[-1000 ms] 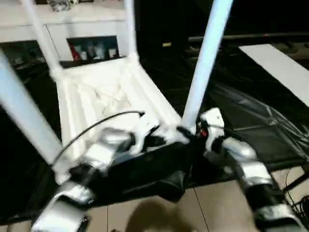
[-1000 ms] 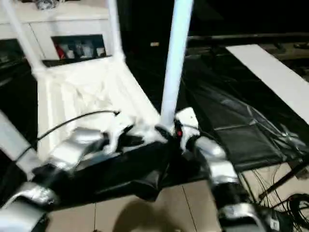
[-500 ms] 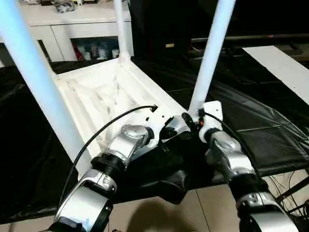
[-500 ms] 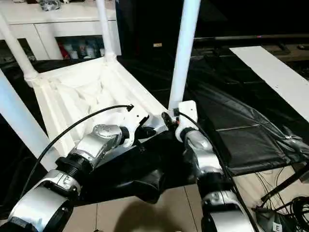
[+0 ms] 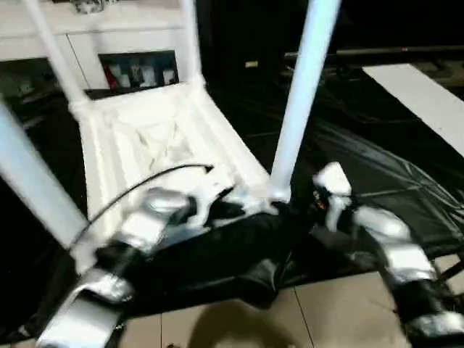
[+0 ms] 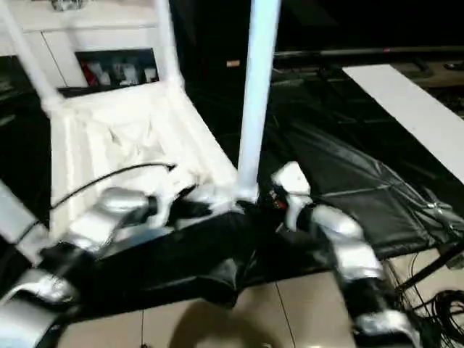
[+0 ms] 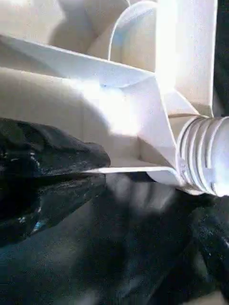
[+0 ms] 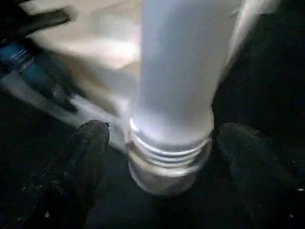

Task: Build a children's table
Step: Rotate leg to tighten

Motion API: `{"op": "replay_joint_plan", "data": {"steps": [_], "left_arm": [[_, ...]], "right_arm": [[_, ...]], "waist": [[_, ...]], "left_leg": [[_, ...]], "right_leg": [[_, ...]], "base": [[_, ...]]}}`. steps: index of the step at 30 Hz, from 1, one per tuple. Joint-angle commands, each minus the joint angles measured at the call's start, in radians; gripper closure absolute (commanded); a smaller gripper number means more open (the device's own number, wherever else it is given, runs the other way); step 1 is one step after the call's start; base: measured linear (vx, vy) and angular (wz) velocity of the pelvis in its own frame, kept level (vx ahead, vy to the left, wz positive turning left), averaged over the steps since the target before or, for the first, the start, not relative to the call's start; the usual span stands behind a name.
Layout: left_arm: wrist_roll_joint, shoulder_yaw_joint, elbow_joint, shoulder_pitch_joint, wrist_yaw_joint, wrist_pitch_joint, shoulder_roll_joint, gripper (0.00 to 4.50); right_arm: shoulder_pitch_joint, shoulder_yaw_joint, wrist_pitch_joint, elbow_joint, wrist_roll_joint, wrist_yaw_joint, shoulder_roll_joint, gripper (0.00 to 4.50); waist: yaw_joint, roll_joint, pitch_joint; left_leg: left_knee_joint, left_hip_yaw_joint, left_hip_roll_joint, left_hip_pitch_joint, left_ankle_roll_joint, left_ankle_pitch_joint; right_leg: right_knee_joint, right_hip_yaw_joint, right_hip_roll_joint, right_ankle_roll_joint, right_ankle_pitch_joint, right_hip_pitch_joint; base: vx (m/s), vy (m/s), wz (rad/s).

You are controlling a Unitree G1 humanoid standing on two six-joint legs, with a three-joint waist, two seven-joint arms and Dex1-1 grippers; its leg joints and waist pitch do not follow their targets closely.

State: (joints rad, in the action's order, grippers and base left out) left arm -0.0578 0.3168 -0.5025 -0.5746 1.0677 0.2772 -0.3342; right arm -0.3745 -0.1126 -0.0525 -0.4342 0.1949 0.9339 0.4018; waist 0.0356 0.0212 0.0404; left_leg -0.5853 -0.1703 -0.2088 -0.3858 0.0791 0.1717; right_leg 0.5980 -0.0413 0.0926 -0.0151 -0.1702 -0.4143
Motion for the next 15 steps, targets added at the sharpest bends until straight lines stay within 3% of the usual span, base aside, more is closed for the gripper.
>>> {"op": "replay_joint_plan", "data": {"steps": [1, 5, 8, 11, 15], "left_arm": [[-0.032, 0.062, 0.065, 0.038, 0.142, 0.003, -0.030, 4.50], [-0.050, 0.052, 0.112, 0.049, 0.172, 0.019, -0.058, 4.50], [-0.053, 0.050, 0.124, 0.053, 0.184, 0.025, -0.068, 4.50], [-0.047, 0.055, 0.135, 0.057, 0.190, 0.025, -0.080, 4.50], [-0.042, 0.053, 0.142, 0.061, 0.188, 0.029, -0.082, 4.50]], "right_arm": [[0.002, -0.036, -0.001, 0.048, -0.005, 0.082, 0.038, 0.54], [0.003, -0.062, 0.023, 0.046, -0.020, 0.117, 0.061, 0.54], [0.002, -0.063, 0.016, 0.051, -0.008, 0.136, 0.060, 0.54], [-0.001, -0.062, 0.001, 0.057, 0.003, 0.158, 0.057, 0.54], [-0.005, -0.065, -0.014, 0.059, 0.013, 0.181, 0.051, 0.89]], "waist": [[0.001, -0.010, -0.063], [0.007, -0.007, -0.060], [0.008, -0.006, -0.059], [0.009, -0.008, -0.060], [0.010, -0.009, -0.063]], "left_leg": [[0.064, -0.010, -0.011, 0.008, -0.102, 0.184], [0.066, -0.013, -0.013, 0.018, -0.079, 0.234], [0.069, -0.012, -0.013, 0.018, -0.066, 0.244], [0.067, -0.012, -0.011, 0.015, -0.063, 0.235], [0.063, -0.013, -0.010, 0.015, -0.073, 0.200]], "right_leg": [[-0.057, 0.019, 0.025, 0.271, -0.097, 0.057], [-0.063, 0.021, 0.025, 0.268, -0.162, 0.051], [-0.063, 0.022, 0.025, 0.261, -0.177, 0.051], [-0.061, 0.023, 0.026, 0.255, -0.166, 0.054], [-0.057, 0.022, 0.025, 0.265, -0.121, 0.056]], "base": [[0.000, 0.000, 0.00], [0.000, 0.000, 0.00], [0.000, 0.000, 0.00], [0.000, 0.000, 0.00], [0.000, 0.000, 0.00]]}}
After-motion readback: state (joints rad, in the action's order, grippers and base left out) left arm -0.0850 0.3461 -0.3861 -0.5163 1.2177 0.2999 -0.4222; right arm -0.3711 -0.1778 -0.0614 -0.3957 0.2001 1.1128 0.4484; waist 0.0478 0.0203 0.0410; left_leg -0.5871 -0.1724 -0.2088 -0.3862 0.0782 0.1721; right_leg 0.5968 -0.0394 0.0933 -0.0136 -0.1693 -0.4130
